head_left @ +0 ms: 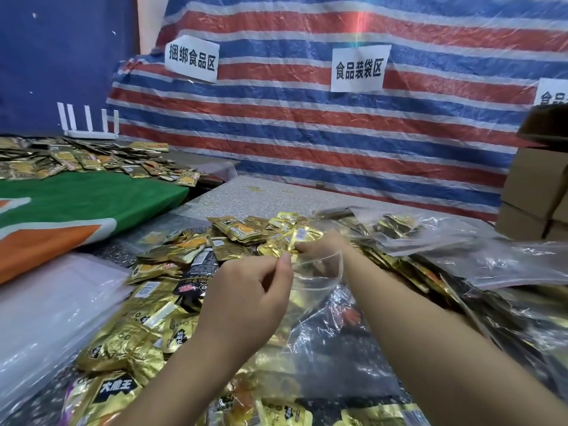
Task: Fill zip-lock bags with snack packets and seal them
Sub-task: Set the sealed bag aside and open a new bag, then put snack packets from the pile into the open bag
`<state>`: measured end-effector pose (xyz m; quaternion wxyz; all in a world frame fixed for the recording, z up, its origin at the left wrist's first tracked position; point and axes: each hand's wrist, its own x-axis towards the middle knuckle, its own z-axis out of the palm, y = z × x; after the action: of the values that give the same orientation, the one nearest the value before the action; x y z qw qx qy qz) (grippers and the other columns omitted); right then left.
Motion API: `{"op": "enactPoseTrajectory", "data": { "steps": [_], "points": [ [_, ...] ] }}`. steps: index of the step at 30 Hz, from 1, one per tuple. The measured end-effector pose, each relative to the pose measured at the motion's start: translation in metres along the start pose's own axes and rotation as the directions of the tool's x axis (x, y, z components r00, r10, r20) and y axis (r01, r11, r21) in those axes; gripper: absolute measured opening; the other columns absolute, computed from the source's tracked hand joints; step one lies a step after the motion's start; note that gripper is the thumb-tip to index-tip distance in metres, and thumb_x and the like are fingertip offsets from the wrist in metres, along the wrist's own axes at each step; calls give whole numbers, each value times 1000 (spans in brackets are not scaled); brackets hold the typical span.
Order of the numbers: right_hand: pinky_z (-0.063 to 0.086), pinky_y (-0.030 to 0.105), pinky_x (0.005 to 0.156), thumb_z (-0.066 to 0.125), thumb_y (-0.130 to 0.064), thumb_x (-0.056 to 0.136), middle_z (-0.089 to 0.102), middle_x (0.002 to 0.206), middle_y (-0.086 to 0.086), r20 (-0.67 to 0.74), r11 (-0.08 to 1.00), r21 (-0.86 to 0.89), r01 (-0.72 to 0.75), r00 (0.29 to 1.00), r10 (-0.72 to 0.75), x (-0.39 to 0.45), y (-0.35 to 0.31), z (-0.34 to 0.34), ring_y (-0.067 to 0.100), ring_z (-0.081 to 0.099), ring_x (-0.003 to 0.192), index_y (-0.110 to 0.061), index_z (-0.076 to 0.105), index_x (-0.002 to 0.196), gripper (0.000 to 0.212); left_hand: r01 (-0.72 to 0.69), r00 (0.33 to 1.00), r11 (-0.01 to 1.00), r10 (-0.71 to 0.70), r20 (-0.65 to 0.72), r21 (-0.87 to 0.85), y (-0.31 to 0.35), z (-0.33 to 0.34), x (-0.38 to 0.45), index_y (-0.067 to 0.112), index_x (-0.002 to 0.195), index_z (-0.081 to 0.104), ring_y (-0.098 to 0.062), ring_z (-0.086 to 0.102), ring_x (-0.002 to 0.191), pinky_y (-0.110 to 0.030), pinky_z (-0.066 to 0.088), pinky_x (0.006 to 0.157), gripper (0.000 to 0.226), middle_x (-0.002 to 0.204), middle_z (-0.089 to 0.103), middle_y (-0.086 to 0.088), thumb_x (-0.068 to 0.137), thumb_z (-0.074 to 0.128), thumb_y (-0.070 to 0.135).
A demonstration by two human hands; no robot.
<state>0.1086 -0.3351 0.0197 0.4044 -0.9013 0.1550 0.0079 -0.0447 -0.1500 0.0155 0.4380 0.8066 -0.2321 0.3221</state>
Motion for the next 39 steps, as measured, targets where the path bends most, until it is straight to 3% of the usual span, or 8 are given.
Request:
{"op": "enactPoseTrajectory", "data": {
  "steps": [7,12,16,19,24,28,32,39],
  "points": [
    [46,17,40,79,-16,84,70,85,10,-16,950,301,79,997,-78,-14,4,-14,10,64,53,4,62,111,37,30,999,998,-29,19,-52,-3,3,-1,18,48,38,-12,36,43,-28,27,46,54,44,37,4,96,44,41],
    [49,16,46,79,-20,82,70,88,8,-26,839,539,73,997,-69,-27,14,-51,10,65,59,2,64,99,32,49,998,992,-45,39,-113,-4,5,-2,13,51,41,-9,34,43,-26,27,45,54,44,37,4,100,49,35],
    [52,34,98,76,-26,75,75,106,10,-17,608,785,123,984,-177,-54,14,-93,23,68,96,-2,66,116,48,44,997,992,-36,72,-119,-2,7,-3,18,50,41,-8,36,44,-22,27,45,50,45,38,9,96,50,36],
    [56,26,78,71,-24,80,74,100,4,-39,528,816,235,934,-356,-86,14,-117,18,68,89,-5,61,128,53,48,995,989,-35,95,-138,2,8,-5,17,52,43,-7,35,44,-21,27,44,47,45,40,9,92,46,41],
    [36,60,108,76,-24,78,66,115,17,-4,584,657,476,777,-629,-136,17,-126,43,57,110,4,56,129,61,11,996,989,2,89,-147,10,7,-7,22,50,41,-7,37,44,-16,27,44,45,45,40,10,92,48,35],
    [57,32,85,79,-11,75,76,103,7,81,658,446,607,705,-705,-162,17,-120,22,72,100,-6,66,110,38,-7,995,985,23,93,-171,13,7,-7,17,50,45,-8,37,44,-19,26,45,45,46,42,2,93,47,33],
    [56,29,84,81,-9,79,75,98,0,194,692,-11,722,681,-706,-168,18,-119,12,71,93,-18,71,107,30,-27,996,982,43,82,-188,14,7,-8,13,51,46,-9,38,44,-18,26,45,45,52,47,-6,93,47,31],
    [60,33,80,79,-13,82,75,90,-9,387,655,-243,716,691,-611,-183,11,-124,6,71,83,-33,70,92,24,4,996,971,18,92,-237,14,8,-10,12,57,52,-16,45,47,-28,34,46,53,55,52,-7,91,37,50]
  ]
}}
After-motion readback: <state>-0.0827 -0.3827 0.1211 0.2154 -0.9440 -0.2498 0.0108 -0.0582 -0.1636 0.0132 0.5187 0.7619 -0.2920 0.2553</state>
